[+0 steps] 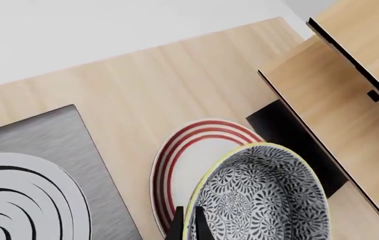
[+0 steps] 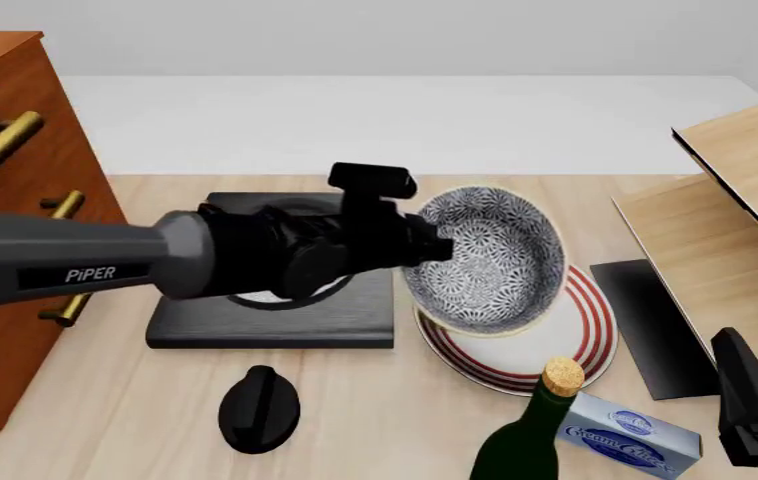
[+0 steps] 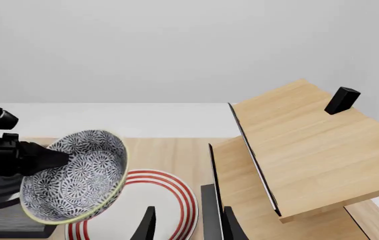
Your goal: Pick up the akita bowl and put it on the plate.
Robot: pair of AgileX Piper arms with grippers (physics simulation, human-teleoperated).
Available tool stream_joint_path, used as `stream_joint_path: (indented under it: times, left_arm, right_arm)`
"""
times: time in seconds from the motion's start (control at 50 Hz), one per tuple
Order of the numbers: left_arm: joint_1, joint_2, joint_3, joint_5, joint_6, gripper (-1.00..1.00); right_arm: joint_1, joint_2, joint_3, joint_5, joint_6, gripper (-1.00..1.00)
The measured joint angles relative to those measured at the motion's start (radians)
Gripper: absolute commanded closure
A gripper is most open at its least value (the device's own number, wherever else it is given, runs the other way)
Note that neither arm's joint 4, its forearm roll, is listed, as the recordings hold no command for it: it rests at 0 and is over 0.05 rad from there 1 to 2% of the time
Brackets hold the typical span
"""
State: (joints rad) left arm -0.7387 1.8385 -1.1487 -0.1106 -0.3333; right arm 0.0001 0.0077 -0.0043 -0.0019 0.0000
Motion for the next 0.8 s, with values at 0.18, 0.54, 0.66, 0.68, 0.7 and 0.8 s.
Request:
stream_joint_path:
  times: [0.18, 0.54, 0.66, 0.68, 0.7, 0.8]
  left_arm:
    - [-0.002, 0.037, -0.035, 0.019, 0.014, 1.00]
    - [-0.014, 0.096, -0.087, 0.043, 0.030, 1.00]
    - [-0.020, 0.117, -0.108, 0.056, 0.038, 1.00]
    - [-0.021, 0.121, -0.111, 0.058, 0.039, 1.00]
    - [-0.022, 0.124, -0.115, 0.060, 0.040, 1.00]
    - [-0.028, 0.140, -0.133, 0.071, 0.043, 1.00]
  right_arm:
    - [0.000, 0.000, 0.000, 0.000, 0.000, -1.00]
    - [0.000, 0.000, 0.000, 0.000, 0.000, -1.00]
    - [0.000, 0.000, 0.000, 0.000, 0.000, -1.00]
    - [0.000, 0.000, 0.000, 0.000, 0.000, -1.00]
    - [0.000, 0.000, 0.000, 0.000, 0.000, -1.00]
    - [0.000, 0.000, 0.000, 0.000, 0.000, -1.00]
